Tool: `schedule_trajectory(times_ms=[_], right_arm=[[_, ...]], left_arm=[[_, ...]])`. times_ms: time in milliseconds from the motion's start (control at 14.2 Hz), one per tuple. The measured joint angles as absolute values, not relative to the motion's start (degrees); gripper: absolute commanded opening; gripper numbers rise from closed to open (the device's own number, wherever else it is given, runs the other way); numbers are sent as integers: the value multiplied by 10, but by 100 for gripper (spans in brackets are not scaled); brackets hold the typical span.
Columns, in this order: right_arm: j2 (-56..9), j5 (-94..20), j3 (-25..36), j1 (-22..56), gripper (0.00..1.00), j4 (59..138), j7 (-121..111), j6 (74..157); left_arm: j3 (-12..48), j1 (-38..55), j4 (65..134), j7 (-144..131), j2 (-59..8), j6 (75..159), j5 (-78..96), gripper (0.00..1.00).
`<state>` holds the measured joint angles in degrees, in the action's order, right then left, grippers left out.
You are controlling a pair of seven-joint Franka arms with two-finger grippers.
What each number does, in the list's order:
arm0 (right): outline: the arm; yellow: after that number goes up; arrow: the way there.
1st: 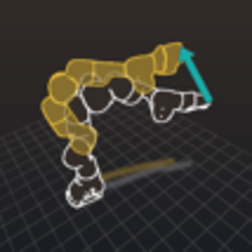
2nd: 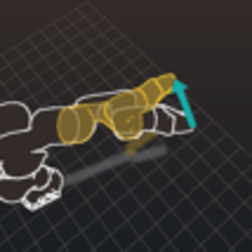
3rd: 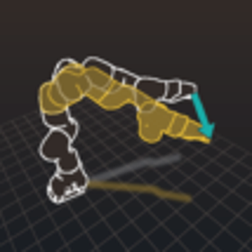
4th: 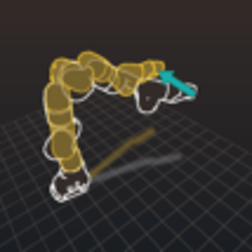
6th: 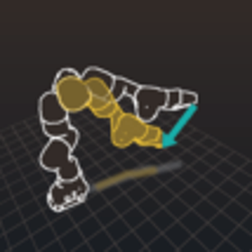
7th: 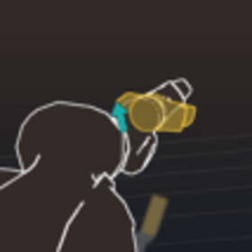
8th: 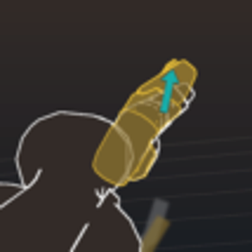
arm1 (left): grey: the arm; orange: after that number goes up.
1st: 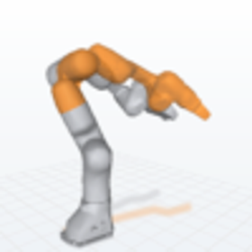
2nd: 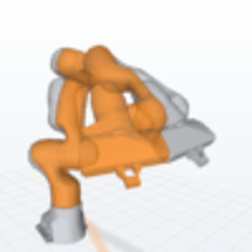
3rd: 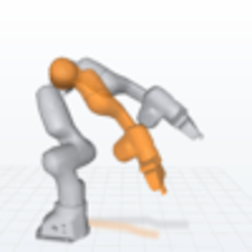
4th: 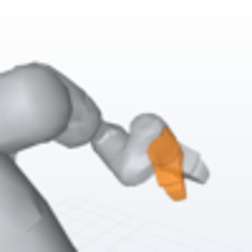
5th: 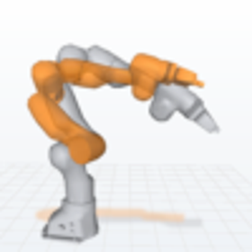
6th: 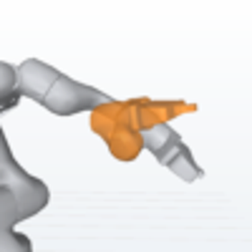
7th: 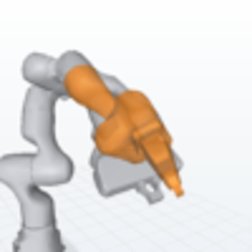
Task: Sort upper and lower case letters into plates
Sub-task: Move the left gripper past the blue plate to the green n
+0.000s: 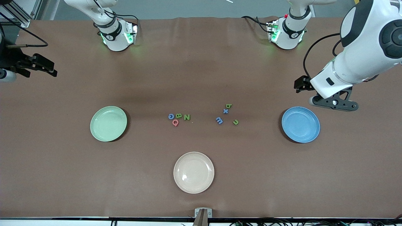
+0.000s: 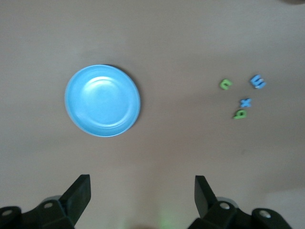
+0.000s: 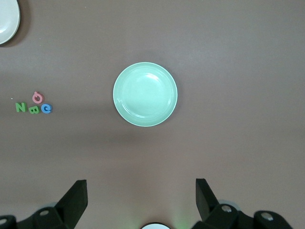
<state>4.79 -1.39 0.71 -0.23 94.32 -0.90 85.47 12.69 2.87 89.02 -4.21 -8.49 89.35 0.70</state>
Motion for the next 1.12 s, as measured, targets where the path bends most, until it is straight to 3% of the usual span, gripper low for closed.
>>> schedule_trajectory(times_ms=[492,1124], right_arm=[[48,-14,7,-2,100,943,-9,855],[35,-13,13,-9,100,935,-10,867]], left_arm=[[146,60,956,-133,-125,1043,18,99],[146,186,1043,-311,-277,1274,-2,99]])
